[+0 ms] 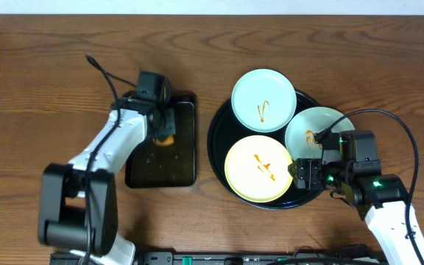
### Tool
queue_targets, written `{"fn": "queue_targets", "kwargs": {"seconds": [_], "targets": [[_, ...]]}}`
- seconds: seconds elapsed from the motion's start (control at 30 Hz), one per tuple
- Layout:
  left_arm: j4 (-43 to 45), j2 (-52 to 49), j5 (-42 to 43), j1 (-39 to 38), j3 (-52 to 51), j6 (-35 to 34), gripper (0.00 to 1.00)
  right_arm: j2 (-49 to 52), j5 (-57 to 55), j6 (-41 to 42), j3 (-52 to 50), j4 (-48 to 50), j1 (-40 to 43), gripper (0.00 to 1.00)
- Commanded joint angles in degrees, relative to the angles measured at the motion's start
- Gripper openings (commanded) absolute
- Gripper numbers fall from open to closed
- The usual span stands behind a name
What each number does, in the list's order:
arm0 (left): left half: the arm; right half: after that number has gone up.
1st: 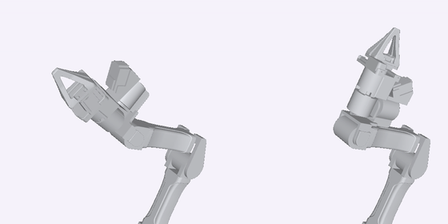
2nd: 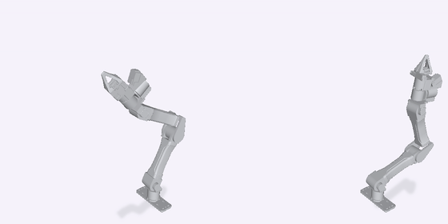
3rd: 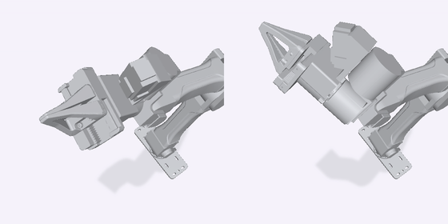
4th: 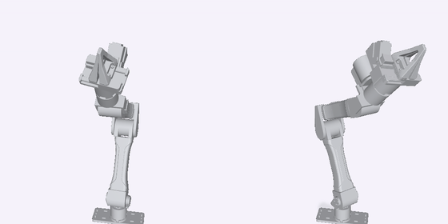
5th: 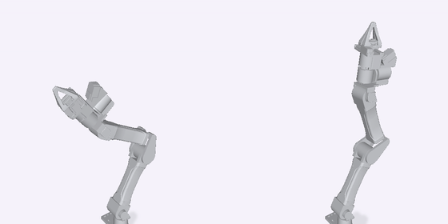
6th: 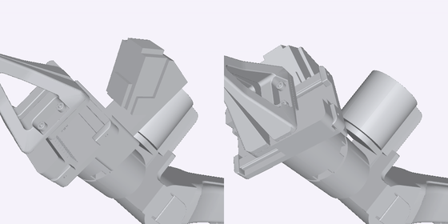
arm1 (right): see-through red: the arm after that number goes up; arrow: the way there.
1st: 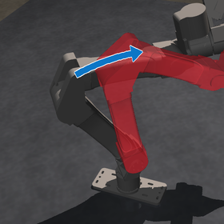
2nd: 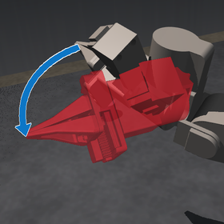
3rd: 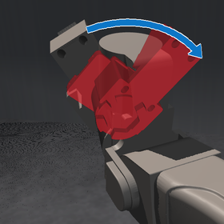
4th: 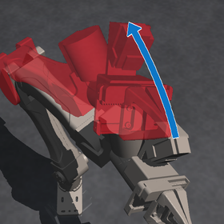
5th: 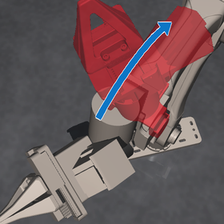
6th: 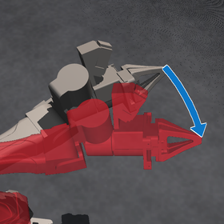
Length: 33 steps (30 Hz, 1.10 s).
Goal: Clean dirty plates on tray and stack at the side
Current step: 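Grasp the green sponge with left gripper and lift it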
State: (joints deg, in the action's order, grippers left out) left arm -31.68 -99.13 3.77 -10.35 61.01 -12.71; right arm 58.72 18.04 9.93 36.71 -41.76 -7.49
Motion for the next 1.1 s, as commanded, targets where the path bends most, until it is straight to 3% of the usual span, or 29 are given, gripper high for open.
{"fn": "queue_targets", "kwargs": {"seconds": [0.0, 0.27, 0.43, 0.83, 1.0, 1.07], "targets": [[-0.39, -2.99, 1.44, -0.13, -1.55, -1.57, 0.07, 0.22, 0.22, 0.33, 1.03, -0.79, -0.61, 0.80], [-0.61, -3.85, 3.61, -0.13, -1.40, -1.53, 0.07, 4.83, 0.33, 0.33, 0.98, -1.44, -0.61, 0.79], [-1.88, 0.42, 4.66, -0.13, -0.72, -1.53, 0.07, 10.01, 1.90, 0.33, 0.98, -0.76, -0.61, 0.61], [-1.60, 16.68, 4.79, -0.13, -0.72, -1.55, 0.08, 22.05, 3.48, 0.33, 0.98, 5.22, -0.72, 0.49], [-0.96, 22.18, 4.81, -0.13, -0.72, -1.55, 0.07, 25.73, 4.94, 0.33, 0.98, 9.60, -0.76, 0.41], [-0.85, 24.09, 4.81, -0.13, -0.72, -1.55, 0.07, 26.86, 4.94, 0.35, 0.98, 10.91, -0.76, 0.32]]}}
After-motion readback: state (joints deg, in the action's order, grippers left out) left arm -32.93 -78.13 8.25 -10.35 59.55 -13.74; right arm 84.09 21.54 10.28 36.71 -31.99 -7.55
